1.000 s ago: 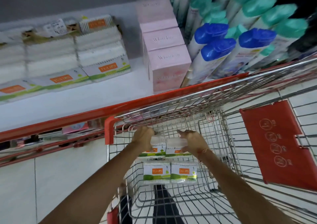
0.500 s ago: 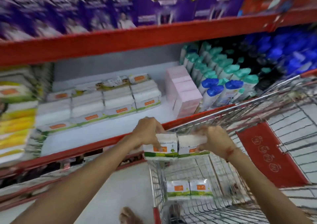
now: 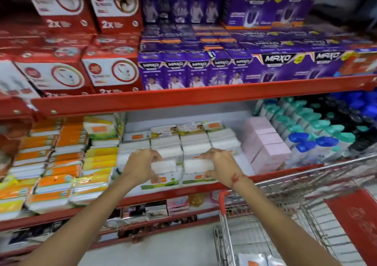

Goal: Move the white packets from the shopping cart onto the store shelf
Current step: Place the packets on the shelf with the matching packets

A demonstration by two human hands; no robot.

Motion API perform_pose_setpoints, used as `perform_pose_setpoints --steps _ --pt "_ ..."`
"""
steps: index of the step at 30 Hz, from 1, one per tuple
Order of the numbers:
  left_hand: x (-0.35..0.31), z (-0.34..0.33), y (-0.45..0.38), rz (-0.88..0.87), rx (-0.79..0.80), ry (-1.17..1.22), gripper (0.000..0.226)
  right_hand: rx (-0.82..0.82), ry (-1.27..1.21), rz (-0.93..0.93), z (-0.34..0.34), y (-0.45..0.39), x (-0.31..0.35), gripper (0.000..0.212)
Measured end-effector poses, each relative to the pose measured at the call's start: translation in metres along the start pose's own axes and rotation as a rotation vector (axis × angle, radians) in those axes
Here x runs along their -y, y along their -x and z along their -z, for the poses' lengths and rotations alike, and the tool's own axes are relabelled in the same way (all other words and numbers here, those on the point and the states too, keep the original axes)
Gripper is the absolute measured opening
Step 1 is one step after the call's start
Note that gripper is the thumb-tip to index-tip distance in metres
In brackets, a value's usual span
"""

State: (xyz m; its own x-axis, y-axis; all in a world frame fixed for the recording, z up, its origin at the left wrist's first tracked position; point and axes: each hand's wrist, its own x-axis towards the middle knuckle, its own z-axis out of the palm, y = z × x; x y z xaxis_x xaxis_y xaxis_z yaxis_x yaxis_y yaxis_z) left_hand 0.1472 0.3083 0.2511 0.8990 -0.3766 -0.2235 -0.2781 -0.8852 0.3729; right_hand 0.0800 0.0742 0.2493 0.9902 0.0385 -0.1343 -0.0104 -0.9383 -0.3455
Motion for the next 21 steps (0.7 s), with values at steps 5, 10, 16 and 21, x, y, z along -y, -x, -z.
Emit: perform_pose_setpoints --steps 5,10,16,21 --pt "0.046 -0.001 0.005 0.096 -0.009 -0.150 0.068 0.076 0.039 0.027 -0.034 -0.033 0.043 0.062" --pt "0.064 -0.010 0.006 0.101 0.022 -0.187 0.068 0.141 0.048 0.027 -0.056 -0.049 0.061 0.063" --pt "0.077 -0.016 0.007 0.113 0.041 -0.172 0.068 0.180 0.067 -0.001 -0.069 -0.057 0.073 0.063" --pt "0.081 -0.020 0.011 0.115 0.048 -0.167 0.068 0.178 0.074 0.016 -0.075 -0.058 0.075 0.066"
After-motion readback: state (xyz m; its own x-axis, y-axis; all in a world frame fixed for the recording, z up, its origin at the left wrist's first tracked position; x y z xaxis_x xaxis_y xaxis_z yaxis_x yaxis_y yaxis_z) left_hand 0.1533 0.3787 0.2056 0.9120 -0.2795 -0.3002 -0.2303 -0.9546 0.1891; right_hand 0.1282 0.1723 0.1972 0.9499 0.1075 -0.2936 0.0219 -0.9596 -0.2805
